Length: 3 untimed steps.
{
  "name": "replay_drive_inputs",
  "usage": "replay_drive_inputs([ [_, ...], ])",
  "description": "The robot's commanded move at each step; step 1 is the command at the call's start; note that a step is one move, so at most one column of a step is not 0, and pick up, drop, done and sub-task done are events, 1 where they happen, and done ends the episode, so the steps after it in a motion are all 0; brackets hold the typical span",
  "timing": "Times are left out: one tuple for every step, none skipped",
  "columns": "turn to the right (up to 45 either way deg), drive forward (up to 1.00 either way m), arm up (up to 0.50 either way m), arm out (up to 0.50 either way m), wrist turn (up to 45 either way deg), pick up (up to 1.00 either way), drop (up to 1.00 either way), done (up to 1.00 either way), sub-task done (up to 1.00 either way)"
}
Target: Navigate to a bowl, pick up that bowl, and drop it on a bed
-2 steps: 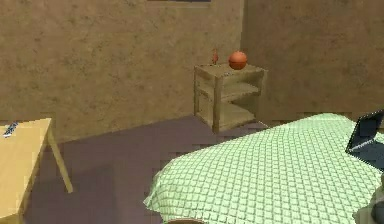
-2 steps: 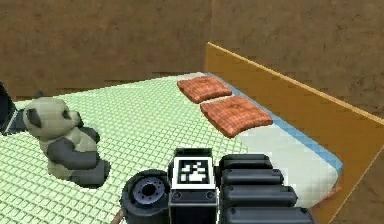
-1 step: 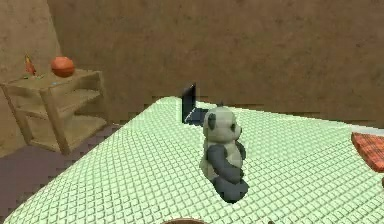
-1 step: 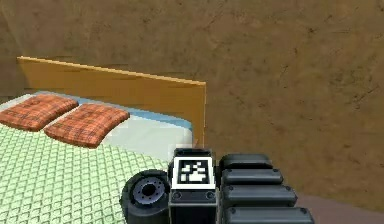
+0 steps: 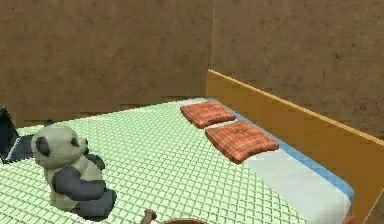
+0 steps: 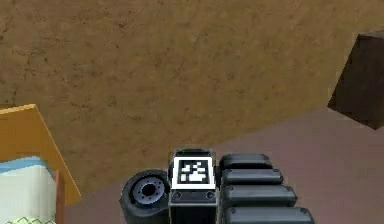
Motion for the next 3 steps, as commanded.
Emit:
replay_drive_inputs([
  [39.0, 0.0, 0.0, 0.0, 0.0, 0.0, 0.0, 0.0, 0.0],
  [-45.0, 0.0, 0.0, 0.0, 0.0, 0.0, 0.0, 0.0, 0.0],
  [-45.0, 0.0, 0.0, 0.0, 0.0, 0.0, 0.0, 0.0, 0.0],
])
